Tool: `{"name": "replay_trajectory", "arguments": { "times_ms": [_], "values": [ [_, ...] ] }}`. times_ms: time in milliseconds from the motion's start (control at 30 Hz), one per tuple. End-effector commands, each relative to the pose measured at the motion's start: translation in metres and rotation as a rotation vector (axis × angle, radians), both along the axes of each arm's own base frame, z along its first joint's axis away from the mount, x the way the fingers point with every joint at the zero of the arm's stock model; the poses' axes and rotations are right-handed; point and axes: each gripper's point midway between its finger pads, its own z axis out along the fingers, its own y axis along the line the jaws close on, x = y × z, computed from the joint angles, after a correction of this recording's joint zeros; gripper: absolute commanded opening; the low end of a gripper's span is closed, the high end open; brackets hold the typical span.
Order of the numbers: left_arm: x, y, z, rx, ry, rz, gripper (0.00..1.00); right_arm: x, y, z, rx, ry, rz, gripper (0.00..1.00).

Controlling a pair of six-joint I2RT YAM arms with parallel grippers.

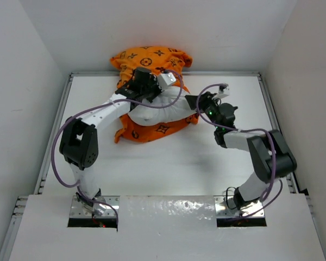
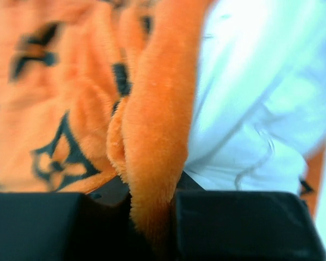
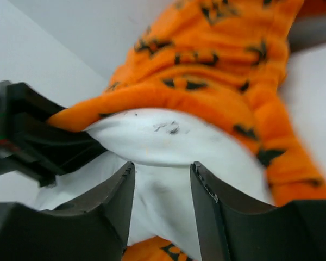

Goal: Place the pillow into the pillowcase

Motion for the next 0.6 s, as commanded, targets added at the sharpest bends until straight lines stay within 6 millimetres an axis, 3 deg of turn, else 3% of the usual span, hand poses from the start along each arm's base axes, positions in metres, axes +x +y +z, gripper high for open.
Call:
{"name": "replay_trajectory", "arguments": {
  "times_ms": [0, 33, 100, 133, 167, 333, 433, 533, 567],
  "values": [
    [0.068, 0.061, 0.1, -0.062, -0.298, 0.291, 0.0, -0.025, 0.002, 0.009, -0.129, -0.008, 0.103, 0.46],
    [0.073, 0.055, 0.125, -0.112, -0.329, 0.289, 0.0, -0.028, 0.0, -0.003, -0.131, 0.047, 0.096, 0.34],
    [0.07, 0.042, 0.135, -0.139, -0.315, 0.256, 0.0, -0.034, 0.0, -0.014, -0.099, 0.075, 0.086, 0.17],
    [0.07, 0.037, 0.146, -0.168, -0.318, 0.252, 0.0, -0.032, 0.001, -0.005, -0.076, 0.029, 0.075, 0.05],
    [0.069, 0.036, 0.148, -0.178, -0.314, 0.255, 0.0, -0.029, -0.002, -0.01, -0.056, 0.042, 0.047, 0.02],
    [0.073, 0.037, 0.17, -0.2, -0.386, 0.32, 0.0, -0.025, -0.01, -0.003, -0.01, 0.026, -0.027, 0.0],
    [0.074, 0.037, 0.172, -0.21, -0.397, 0.335, 0.0, -0.039, -0.011, -0.008, -0.083, 0.025, -0.048, 0.0],
    [0.075, 0.031, 0.169, -0.226, -0.39, 0.331, 0.0, -0.053, 0.014, -0.022, -0.191, 0.066, -0.002, 0.0],
    [0.075, 0.028, 0.169, -0.231, -0.389, 0.325, 0.0, -0.049, 0.021, -0.019, -0.184, 0.074, -0.009, 0.02]
  ]
}}
